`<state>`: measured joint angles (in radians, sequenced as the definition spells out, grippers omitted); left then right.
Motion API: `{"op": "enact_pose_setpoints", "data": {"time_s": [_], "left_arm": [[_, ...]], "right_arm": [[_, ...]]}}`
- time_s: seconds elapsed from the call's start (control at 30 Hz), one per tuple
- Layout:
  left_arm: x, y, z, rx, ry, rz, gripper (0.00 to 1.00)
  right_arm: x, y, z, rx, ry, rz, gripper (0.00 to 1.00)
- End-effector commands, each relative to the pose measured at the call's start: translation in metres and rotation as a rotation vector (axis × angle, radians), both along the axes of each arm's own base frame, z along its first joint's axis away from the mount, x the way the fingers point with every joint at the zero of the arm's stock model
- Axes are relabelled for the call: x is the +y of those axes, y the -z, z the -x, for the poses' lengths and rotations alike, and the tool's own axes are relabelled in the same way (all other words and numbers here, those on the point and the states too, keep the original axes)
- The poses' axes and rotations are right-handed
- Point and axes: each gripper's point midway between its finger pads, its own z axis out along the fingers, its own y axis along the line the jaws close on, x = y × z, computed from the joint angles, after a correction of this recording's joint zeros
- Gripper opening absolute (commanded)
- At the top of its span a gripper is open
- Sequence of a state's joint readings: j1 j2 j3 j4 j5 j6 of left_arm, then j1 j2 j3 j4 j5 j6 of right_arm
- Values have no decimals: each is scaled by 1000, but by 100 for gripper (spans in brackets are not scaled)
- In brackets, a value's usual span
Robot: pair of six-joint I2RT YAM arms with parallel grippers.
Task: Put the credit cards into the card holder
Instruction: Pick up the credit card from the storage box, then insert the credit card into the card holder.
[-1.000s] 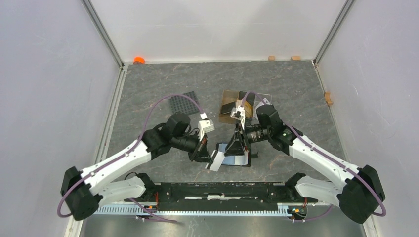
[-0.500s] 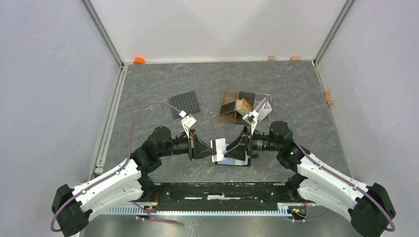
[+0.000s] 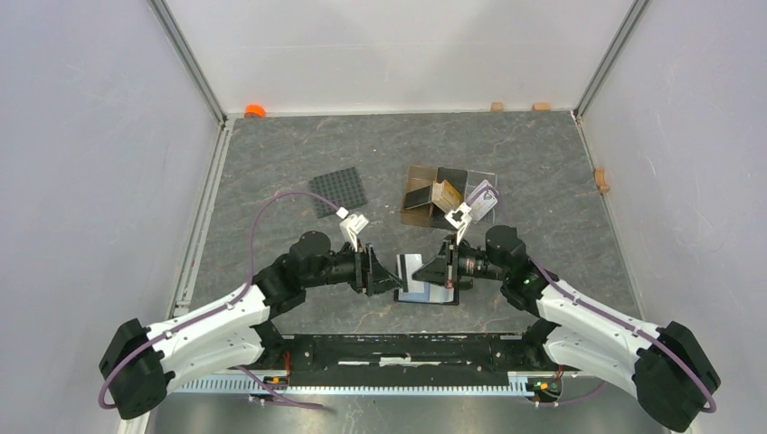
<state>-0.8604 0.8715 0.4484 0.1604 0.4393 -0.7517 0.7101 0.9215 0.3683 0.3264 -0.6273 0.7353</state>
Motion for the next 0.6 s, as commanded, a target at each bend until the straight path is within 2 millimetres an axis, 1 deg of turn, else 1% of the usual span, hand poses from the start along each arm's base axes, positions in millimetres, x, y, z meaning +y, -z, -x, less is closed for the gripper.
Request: {"op": "enact_pose_setpoints", "data": {"time_s": [0.0, 0.1, 0.17, 0.3, 0.37, 0.5, 0.57], "left_arm": [[13, 31, -24, 51, -155, -181, 73], [11, 63, -26, 131, -180, -272, 74], [9, 78, -26, 154, -190, -320, 74], [5, 95, -32, 176, -208, -379, 74], [3, 103, -34, 187, -211, -393, 75], [2, 120, -36, 211, -212, -441, 73], [-3, 121, -41, 202, -218, -438, 72]], "right_arm": [[-30, 51, -15, 97, 140, 158, 0], [-53, 76, -20, 163, 212, 206, 0], [-66, 93, -17, 219, 236, 221, 0], [-80, 118, -10, 295, 247, 250, 0], [-82, 124, -8, 317, 236, 259, 0], [-80, 125, -6, 341, 212, 236, 0], [-79, 124, -6, 351, 207, 223, 0]]}}
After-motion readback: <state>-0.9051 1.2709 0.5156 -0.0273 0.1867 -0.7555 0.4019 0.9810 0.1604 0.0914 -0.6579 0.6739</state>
